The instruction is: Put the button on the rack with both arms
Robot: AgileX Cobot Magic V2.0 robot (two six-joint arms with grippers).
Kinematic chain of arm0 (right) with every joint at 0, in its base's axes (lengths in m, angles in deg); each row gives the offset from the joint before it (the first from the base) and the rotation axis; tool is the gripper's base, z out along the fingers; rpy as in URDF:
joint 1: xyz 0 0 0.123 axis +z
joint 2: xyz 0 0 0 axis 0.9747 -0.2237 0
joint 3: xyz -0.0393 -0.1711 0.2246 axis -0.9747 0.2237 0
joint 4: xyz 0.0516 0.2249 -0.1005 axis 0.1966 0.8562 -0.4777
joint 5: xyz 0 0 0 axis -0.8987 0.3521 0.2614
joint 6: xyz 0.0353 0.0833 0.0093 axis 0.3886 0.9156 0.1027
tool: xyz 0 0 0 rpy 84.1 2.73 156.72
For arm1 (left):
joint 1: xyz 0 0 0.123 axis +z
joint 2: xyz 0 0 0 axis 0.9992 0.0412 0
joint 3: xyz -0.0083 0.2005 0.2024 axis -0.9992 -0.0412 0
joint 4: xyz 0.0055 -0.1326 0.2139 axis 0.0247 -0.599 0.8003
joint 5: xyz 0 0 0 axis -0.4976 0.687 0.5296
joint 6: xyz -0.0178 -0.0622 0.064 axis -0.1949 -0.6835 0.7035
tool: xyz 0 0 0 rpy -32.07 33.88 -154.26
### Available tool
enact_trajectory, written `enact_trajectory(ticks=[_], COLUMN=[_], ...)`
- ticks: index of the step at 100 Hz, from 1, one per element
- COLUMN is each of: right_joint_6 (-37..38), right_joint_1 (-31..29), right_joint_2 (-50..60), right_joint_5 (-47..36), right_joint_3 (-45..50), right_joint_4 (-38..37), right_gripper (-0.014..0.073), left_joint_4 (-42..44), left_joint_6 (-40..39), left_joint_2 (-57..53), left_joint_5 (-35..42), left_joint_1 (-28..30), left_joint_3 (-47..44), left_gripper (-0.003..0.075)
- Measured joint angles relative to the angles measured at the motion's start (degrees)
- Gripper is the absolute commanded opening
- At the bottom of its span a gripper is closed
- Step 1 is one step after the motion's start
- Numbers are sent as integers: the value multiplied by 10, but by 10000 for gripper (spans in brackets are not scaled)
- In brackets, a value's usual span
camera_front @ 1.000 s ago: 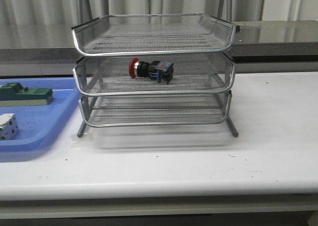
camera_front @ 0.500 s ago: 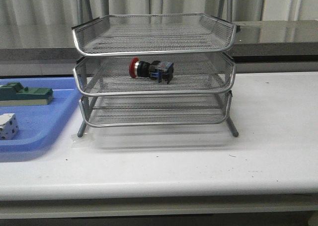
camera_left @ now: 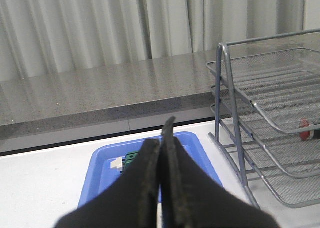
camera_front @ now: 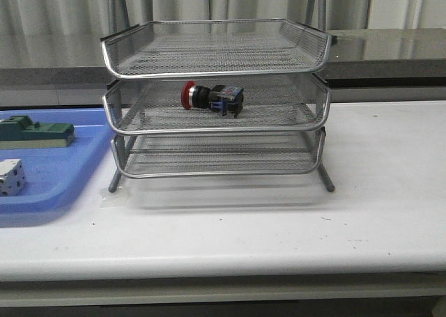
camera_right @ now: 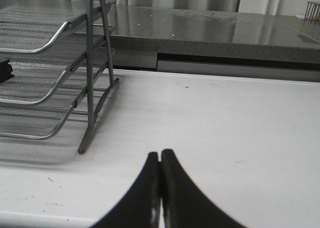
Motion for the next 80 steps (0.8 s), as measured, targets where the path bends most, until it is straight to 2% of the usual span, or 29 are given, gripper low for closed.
enact_trajectory(ticks=[56, 80], right_joint_6=[4, 4], right_joint_1=[0, 0], right_joint_2=[0, 0], right_joint_5=[0, 0], right_joint_3=[0, 0], right_joint_4=[0, 0], right_gripper=[-57, -57], left_joint_4=[19, 130], left_joint_6=[-1, -121], left_joint_2=[0, -4], left_joint_5=[0, 21], left_joint_1=[0, 0], left_joint_3=[0, -19], left_gripper=[-20, -20])
